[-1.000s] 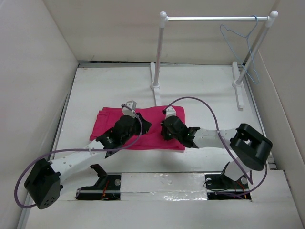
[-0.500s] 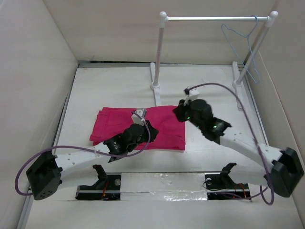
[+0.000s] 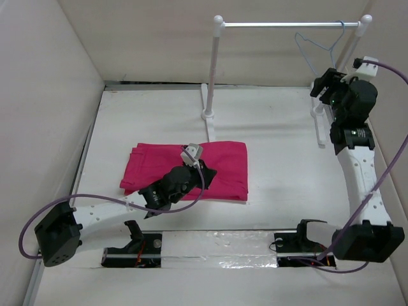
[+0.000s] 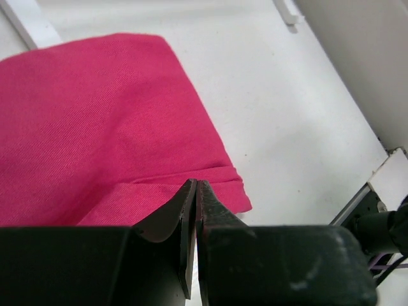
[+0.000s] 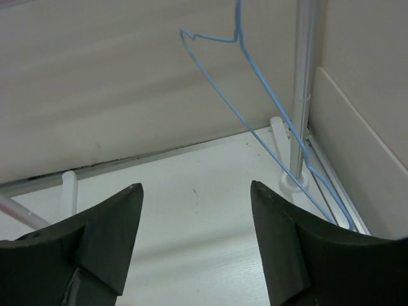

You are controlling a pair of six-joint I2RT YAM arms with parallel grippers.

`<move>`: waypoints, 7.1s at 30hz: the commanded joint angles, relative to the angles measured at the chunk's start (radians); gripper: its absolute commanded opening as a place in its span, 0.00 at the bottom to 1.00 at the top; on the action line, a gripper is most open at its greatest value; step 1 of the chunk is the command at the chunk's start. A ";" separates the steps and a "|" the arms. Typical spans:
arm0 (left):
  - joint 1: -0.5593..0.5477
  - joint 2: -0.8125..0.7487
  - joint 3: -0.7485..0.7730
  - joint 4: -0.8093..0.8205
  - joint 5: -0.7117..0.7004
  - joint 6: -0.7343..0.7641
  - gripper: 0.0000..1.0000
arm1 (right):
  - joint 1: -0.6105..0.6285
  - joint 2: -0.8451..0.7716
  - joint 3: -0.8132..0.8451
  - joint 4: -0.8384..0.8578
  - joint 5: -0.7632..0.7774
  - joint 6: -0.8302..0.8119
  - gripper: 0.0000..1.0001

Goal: Place the trousers on the hanger
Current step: Pick up the hanger from the clothesline, then place the trousers on the hanger.

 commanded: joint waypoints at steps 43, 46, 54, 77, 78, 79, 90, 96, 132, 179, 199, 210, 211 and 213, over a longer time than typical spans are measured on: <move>-0.011 -0.103 -0.038 0.072 0.036 0.087 0.29 | -0.216 0.398 0.295 0.063 -0.450 -0.074 0.00; -0.011 -0.100 -0.038 0.074 0.025 0.087 0.33 | -0.198 0.340 0.278 0.089 -0.437 -0.050 0.00; -0.011 -0.065 -0.025 0.100 0.022 0.090 0.40 | -0.137 0.226 0.130 0.131 -0.313 -0.054 0.00; -0.020 0.396 0.544 0.043 0.116 0.073 0.38 | 0.345 -0.198 -0.758 0.209 0.126 0.222 0.00; -0.020 0.422 0.578 0.037 0.114 0.084 0.38 | 0.369 -0.209 -0.777 0.212 0.128 0.228 0.00; -0.020 0.483 0.648 0.022 0.108 0.090 0.38 | 0.379 -0.217 -0.800 0.212 0.125 0.233 0.00; 0.012 0.900 1.163 -0.222 0.081 0.187 0.38 | 0.428 -0.222 -0.802 0.186 0.093 0.221 0.00; 0.032 1.021 1.292 -0.273 0.055 0.207 0.38 | 0.437 -0.234 -0.792 0.177 0.079 0.221 0.00; 0.042 0.850 0.929 0.022 -0.005 0.064 0.00 | 0.518 -0.418 -0.754 -0.027 0.110 0.244 0.74; -0.017 0.729 0.264 0.523 -0.280 -0.309 0.00 | 0.658 0.291 -0.826 0.529 0.038 0.415 0.49; 0.095 0.533 0.098 0.445 -0.312 -0.143 0.00 | 0.358 -0.292 -0.887 0.218 -0.001 0.276 0.00; 0.095 0.409 0.005 0.374 -0.383 -0.126 0.00 | 0.150 -0.306 -0.891 0.214 -0.154 0.222 0.00; 0.095 0.404 0.005 0.373 -0.381 -0.118 0.00 | 0.150 -0.291 -0.892 0.215 -0.156 0.222 0.00; 0.095 0.403 0.015 0.365 -0.377 -0.106 0.00 | 0.150 -0.277 -0.894 0.224 -0.165 0.224 0.00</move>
